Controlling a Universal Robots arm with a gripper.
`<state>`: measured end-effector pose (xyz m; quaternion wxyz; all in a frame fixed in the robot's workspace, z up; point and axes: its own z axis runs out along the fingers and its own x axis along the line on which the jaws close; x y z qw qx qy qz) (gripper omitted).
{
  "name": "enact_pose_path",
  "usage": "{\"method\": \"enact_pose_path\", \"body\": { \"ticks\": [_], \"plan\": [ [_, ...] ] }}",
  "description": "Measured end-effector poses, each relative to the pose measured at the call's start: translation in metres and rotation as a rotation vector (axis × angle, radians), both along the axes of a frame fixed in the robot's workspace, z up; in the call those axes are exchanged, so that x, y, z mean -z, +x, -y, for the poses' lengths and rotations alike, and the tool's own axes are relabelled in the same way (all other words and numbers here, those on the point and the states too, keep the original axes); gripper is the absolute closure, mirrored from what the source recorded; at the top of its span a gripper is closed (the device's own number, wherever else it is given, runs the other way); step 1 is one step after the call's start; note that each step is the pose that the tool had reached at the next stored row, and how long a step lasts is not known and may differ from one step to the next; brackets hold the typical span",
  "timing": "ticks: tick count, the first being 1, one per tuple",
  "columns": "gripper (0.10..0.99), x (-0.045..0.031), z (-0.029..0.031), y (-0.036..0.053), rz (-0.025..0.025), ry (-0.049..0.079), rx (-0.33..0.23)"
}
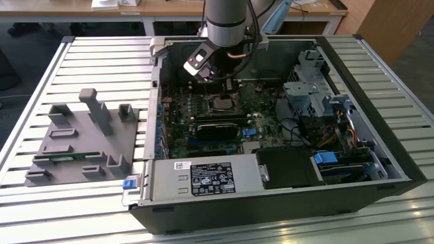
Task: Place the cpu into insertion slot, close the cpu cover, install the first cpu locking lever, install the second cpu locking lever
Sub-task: 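Close the cpu cover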
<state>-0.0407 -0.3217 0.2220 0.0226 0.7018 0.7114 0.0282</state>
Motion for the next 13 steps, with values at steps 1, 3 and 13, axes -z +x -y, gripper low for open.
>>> {"method": "enact_pose_path", "body": {
  "ticks": [1,3,13],
  "plan": [
    [0.980,-0.0003,0.0000,0.0000,0.0000,0.000,0.000],
    [0.980,-0.0007,0.0000,0.0000,0.0000,0.000,0.000],
    [0.980,-0.0031,0.0000,0.0000,0.0000,0.000,0.000]
  ]
}}
